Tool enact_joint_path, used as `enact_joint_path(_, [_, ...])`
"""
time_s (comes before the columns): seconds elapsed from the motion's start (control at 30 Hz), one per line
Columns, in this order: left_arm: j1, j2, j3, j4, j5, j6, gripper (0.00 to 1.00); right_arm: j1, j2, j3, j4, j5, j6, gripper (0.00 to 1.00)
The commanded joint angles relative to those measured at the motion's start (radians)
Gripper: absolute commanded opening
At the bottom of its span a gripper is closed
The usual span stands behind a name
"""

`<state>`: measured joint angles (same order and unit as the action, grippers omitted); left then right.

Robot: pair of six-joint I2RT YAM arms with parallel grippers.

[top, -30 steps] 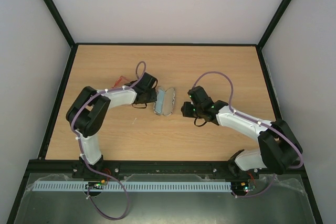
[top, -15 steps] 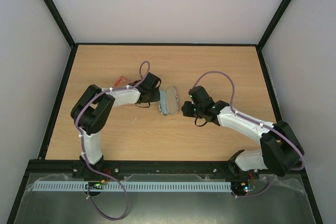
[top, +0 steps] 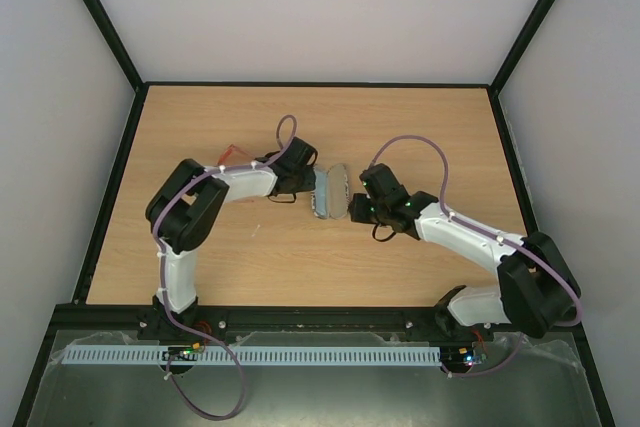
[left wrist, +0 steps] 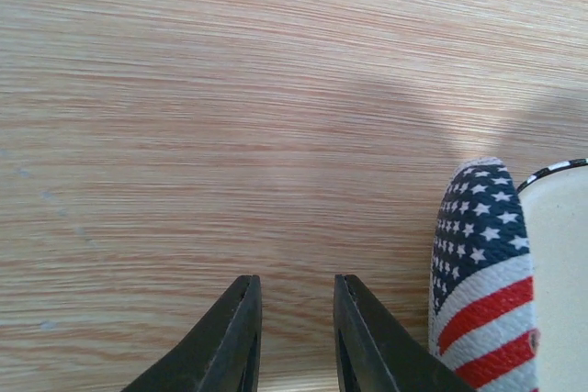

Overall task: Organize the sunglasses
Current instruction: Adjust the sunglasses case at the center of the board.

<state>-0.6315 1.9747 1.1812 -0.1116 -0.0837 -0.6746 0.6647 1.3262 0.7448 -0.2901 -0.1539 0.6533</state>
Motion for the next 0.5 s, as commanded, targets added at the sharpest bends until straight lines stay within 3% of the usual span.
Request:
enact_joint_path(0.0, [-0.026, 0.051, 0.014, -0.031, 0.019, -0.028, 0.24, -0.011, -0.04, 0.048, -0.057, 0.039, -0.038, 0.39])
enact_joint_path(0.3, [-0.053, 0.055, 0.021, -0.024, 0.016, -0.049, 0.25, -0.033, -0.078, 0.095, -0.104, 0.045, -0.055, 0.41])
enact_joint_path(0.47, [-0.035, -0.023, -0.02, -0.032, -0.004, -0.047, 0.42, -0.033, -0.085, 0.107, -0.116, 0.042, -0.057, 0.42])
